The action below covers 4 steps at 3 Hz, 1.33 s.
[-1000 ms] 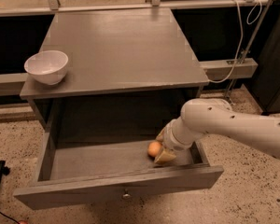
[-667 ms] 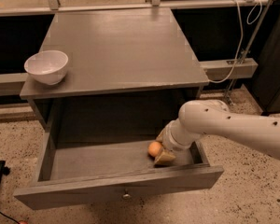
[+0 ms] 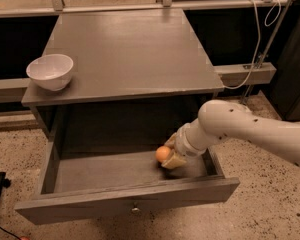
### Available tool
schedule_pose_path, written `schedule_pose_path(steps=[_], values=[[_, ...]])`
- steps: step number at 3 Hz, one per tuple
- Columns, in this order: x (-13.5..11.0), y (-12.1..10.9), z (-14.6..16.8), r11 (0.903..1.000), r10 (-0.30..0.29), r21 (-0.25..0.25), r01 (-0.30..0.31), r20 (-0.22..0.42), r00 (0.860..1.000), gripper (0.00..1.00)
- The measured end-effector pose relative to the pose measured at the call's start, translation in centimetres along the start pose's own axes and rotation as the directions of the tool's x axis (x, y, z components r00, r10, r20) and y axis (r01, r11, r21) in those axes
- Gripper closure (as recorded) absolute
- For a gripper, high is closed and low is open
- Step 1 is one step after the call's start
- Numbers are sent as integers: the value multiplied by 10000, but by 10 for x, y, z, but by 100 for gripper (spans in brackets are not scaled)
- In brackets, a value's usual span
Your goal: Pick orange from top drawer and place on counter
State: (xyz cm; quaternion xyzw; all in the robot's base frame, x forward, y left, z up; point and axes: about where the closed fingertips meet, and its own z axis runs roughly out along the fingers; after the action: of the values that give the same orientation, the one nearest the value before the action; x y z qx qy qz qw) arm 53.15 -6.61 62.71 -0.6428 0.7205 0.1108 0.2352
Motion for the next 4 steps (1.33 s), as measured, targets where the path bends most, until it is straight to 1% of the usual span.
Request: schedule_pose_path(steps=[1, 2, 3, 4], values=[[-20, -8, -36, 10000, 63, -35, -59, 1449, 9894, 100], [-40, -39, -95, 9992, -256, 340, 200, 1738, 9844, 100], [-65, -80, -161, 9945, -877, 662, 816, 953, 9916, 100], [-95, -117, -198, 9896, -1307, 607, 1305, 1, 9914, 100]])
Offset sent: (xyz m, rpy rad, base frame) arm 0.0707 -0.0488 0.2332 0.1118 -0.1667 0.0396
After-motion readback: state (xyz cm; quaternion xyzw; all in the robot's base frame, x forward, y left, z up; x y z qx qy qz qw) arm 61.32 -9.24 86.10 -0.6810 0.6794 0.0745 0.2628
